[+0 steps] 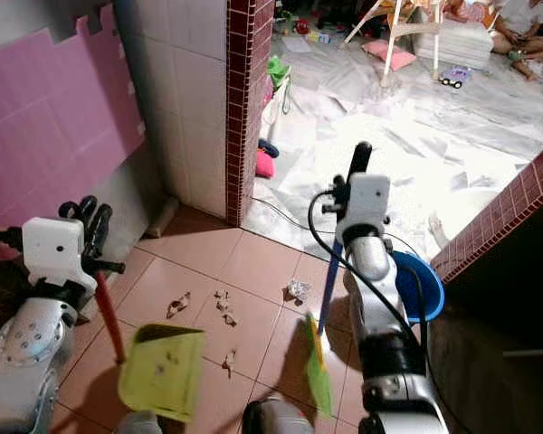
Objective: Sweep floor
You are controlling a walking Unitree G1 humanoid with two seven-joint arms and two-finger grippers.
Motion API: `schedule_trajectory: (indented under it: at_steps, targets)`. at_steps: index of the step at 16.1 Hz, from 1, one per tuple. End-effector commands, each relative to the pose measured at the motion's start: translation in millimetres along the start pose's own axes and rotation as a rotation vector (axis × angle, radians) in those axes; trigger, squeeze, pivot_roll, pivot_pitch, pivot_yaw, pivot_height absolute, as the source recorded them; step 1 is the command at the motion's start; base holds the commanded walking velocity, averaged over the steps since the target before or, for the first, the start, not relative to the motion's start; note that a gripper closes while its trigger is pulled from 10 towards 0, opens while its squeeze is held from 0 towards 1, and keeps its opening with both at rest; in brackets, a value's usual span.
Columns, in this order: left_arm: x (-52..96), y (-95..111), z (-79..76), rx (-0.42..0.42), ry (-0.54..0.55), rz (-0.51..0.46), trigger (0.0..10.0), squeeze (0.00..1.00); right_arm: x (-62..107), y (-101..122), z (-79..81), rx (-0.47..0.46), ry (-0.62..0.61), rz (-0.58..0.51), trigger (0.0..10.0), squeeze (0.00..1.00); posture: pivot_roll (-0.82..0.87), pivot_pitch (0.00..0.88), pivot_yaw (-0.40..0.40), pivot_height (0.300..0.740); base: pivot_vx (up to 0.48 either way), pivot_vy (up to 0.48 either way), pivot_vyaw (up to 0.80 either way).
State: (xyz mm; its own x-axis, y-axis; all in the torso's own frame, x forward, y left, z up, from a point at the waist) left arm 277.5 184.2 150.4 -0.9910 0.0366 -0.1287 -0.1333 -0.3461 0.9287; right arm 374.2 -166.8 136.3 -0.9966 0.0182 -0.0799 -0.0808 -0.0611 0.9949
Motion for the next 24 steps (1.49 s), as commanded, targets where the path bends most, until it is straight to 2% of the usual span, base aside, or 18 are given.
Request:
schedule_trajectory:
  at_steps: [1, 2, 3, 4, 6, 10, 12, 13, 16, 17, 20, 22, 23, 24]
  targets:
    - [-6.2, 14.0, -2.2, -0.030, -0.035, -0.066, 10.0, 0.00, -5.9, 8.7, 6.0, 0.003, 0.028, -0.025, 10.0, 0.00, 0.05, 0.090, -0.092, 0.740, 0.000, 0.000, 0.00]
    - [-13.6, -3.2, 2.8, -0.033, -0.021, -0.025, 10.0, 0.00, -10.6, 10.6, 14.9, 0.009, 0.063, -0.029, 10.0, 0.00, 0.03, 0.110, -0.098, 0.740, 0.000, 0.000, 0.00]
    - [-18.2, -9.0, 3.4, -0.019, -0.003, -0.006, 10.0, 0.00, -14.2, 14.1, 17.2, 0.012, 0.075, -0.033, 10.0, 0.00, 0.02, 0.122, -0.106, 0.740, 0.000, 0.000, 0.00]
    - [-21.6, -9.6, 0.5, -0.020, -0.002, -0.006, 10.0, 0.00, -16.7, 17.6, 18.0, 0.016, 0.082, -0.038, 10.0, 0.00, 0.02, 0.130, -0.110, 0.740, 0.000, 0.000, 0.00]
    - [-37.9, -10.9, -10.1, 0.016, 0.016, -0.010, 10.0, 0.00, -22.1, 23.5, 17.2, 0.021, 0.086, -0.042, 10.0, 0.00, 0.00, 0.148, -0.118, 0.740, 0.000, 0.000, 0.00]
    - [-58.8, -15.8, -7.7, 0.043, 0.090, 0.002, 10.0, 0.00, -19.4, 26.1, 15.3, 0.018, 0.086, -0.045, 10.0, 0.00, -0.05, 0.167, -0.128, 0.740, 0.000, 0.000, 0.00]
    - [-66.7, -17.4, -13.9, 0.029, 0.085, -0.013, 10.0, 0.00, -15.8, 26.8, 13.5, -0.002, 0.091, -0.041, 10.0, 0.00, -0.08, 0.187, -0.127, 0.740, 0.000, 0.000, 0.00]
    - [-68.9, -20.4, -19.1, 0.011, 0.082, -0.013, 10.0, 0.00, -14.8, 24.6, 10.6, -0.051, 0.075, -0.022, 10.0, 0.00, -0.09, 0.192, -0.127, 0.740, 0.000, 0.000, 0.00]
    - [-71.7, -20.9, -29.3, 0.008, 0.070, -0.020, 10.0, 0.00, -15.3, 25.6, 12.1, -0.090, 0.071, -0.022, 10.0, 0.00, -0.09, 0.194, -0.131, 0.740, 0.000, 0.000, 0.00]
    - [-73.1, -21.4, -33.7, 0.010, 0.066, -0.025, 10.0, 0.00, -16.6, 26.3, 16.6, -0.108, 0.078, -0.022, 10.0, 0.00, -0.09, 0.192, -0.135, 0.740, 0.000, 0.000, 0.00]
    - [-76.0, -18.6, -49.0, 0.002, 0.066, -0.050, 10.0, 0.00, -18.6, 20.8, 38.2, -0.247, 0.098, 0.037, 10.0, 0.00, -0.10, 0.183, -0.142, 0.740, 0.000, 0.000, 0.00]
    - [-77.3, -17.8, -50.8, -0.009, 0.074, -0.061, 10.0, 0.00, -17.4, 18.4, 42.5, -0.281, 0.108, 0.057, 10.0, 0.00, -0.10, 0.182, -0.141, 0.740, 0.000, 0.000, 0.00]
    - [-79.9, -17.0, -56.3, 0.009, 0.068, -0.063, 10.0, 0.00, -15.3, 13.0, 48.7, -0.356, 0.115, 0.098, 10.0, 0.00, -0.10, 0.174, -0.140, 0.740, 0.000, 0.000, 0.00]
    - [-81.3, -16.1, -59.3, 0.020, 0.064, -0.063, 10.0, 0.00, -14.1, 10.4, 51.9, -0.392, 0.122, 0.118, 10.0, 0.00, -0.10, 0.171, -0.141, 0.740, 0.000, 0.000, 0.00]
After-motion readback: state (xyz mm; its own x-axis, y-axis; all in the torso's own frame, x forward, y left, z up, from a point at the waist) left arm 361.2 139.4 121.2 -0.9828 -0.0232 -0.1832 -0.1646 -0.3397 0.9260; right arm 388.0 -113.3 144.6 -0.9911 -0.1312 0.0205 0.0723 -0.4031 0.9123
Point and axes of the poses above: a point about 5 cm out from each wrist's last joint towards the gripper, its own x axis pointing back from the gripper into the wrist, its own y axis along the axis of the wrist's last joint, z = x × y, the point moved 4 cm from there along -x, pointing out of the wrist towards the gripper, and after that the axes turned 7 degrees about -x, right-handed, at the moved point
